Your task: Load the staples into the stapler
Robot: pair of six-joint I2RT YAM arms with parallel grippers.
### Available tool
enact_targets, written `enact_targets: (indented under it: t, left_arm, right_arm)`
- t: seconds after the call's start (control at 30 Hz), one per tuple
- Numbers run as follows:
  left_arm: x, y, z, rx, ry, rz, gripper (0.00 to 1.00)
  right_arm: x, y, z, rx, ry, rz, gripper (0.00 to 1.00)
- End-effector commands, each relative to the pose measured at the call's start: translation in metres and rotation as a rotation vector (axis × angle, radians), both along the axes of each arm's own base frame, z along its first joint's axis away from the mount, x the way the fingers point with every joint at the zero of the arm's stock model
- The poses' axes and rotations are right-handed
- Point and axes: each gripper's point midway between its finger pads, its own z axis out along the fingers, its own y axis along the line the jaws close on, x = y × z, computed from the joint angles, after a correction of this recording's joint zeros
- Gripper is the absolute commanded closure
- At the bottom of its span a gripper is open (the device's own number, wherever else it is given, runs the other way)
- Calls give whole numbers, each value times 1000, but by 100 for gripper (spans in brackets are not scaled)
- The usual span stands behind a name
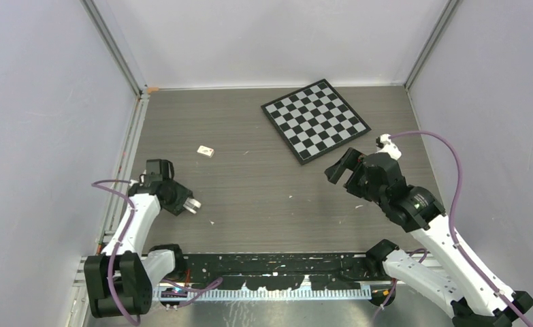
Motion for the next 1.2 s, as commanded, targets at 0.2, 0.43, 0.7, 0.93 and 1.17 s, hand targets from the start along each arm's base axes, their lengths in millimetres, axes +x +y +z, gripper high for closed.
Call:
enact_targets:
  t: [0.2,0.43,0.7,0.93,1.17]
  left_arm:
    - [49,-123,95,-197,-416,-476,62]
    - [39,-195,139,-303,-522,-674,62]
    - [25,-228,157,-352,-565,-736,62]
    - [22,-236,164,-384,-600,-691,62]
    - [18,-242,162,-378,-594,-687,62]
  right_arm:
    - [12,118,5,412,24,315,17]
    - [14,160,3,290,11,372,26]
    - [12,199,8,347,-4,401,30]
    - [6,219,7,341,-12,412,30]
    - [2,226,6,330,-12,437,32]
